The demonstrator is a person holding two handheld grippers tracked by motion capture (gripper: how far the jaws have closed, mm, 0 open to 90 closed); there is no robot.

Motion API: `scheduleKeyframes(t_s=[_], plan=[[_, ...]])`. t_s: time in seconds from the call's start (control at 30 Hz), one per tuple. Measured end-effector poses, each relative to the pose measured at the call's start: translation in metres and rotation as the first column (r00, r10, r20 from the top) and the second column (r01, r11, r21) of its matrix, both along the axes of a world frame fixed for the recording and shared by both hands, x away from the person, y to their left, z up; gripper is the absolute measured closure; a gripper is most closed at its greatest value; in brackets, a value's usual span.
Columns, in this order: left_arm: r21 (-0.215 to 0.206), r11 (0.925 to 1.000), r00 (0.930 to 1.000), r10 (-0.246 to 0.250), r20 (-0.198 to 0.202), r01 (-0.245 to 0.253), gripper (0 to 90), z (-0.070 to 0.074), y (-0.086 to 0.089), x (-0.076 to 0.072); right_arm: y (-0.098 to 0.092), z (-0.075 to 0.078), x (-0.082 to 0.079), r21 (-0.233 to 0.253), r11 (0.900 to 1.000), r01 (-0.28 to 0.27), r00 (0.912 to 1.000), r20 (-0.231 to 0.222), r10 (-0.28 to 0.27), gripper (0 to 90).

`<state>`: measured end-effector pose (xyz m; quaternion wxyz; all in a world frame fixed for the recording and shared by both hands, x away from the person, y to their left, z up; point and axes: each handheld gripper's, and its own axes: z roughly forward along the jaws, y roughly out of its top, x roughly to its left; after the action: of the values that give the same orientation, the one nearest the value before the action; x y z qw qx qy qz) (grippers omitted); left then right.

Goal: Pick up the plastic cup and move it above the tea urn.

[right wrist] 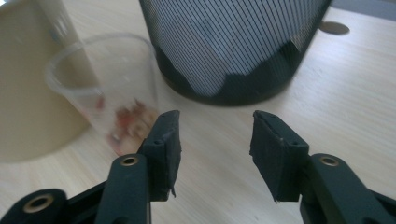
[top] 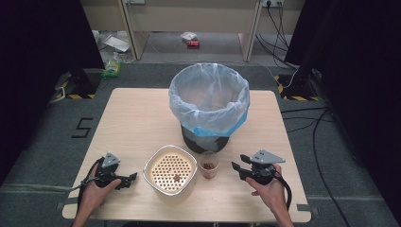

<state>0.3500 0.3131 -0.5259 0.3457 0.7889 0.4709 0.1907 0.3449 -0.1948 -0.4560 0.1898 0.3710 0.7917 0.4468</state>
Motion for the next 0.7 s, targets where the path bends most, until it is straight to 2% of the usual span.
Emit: scheduleKeyframes(t_s=[0.23,0.3,0.43,0.57,0.7], plan=[[0.0,1.0,1.0,0.0,0.0,0.0,0.0,0.0,0.0,0.0,0.024,0.016,0.002,0.017,0.999,-0.05,0.9987,0.009,0.05,57.5],[0.0,1.0,1.0,0.0,0.0,0.0,0.0,0.0,0.0,0.0,0.028,0.018,0.004,0.012,0.998,-0.059,0.9982,0.013,0.059,57.9],[0.0,1.0,1.0,0.0,0.0,0.0,0.0,0.0,0.0,0.0,0.048,0.028,0.015,-0.013,0.995,-0.102,0.9944,0.028,0.102,60.4],[0.0,1.0,1.0,0.0,0.0,0.0,0.0,0.0,0.0,0.0,0.057,0.03,0.022,-0.023,0.993,-0.116,0.9931,0.018,0.116,62.0],[0.0,1.0,1.0,0.0,0.0,0.0,0.0,0.0,0.0,0.0,0.062,0.022,0.025,-0.054,0.989,-0.137,0.9905,-0.009,0.137,64.6]])
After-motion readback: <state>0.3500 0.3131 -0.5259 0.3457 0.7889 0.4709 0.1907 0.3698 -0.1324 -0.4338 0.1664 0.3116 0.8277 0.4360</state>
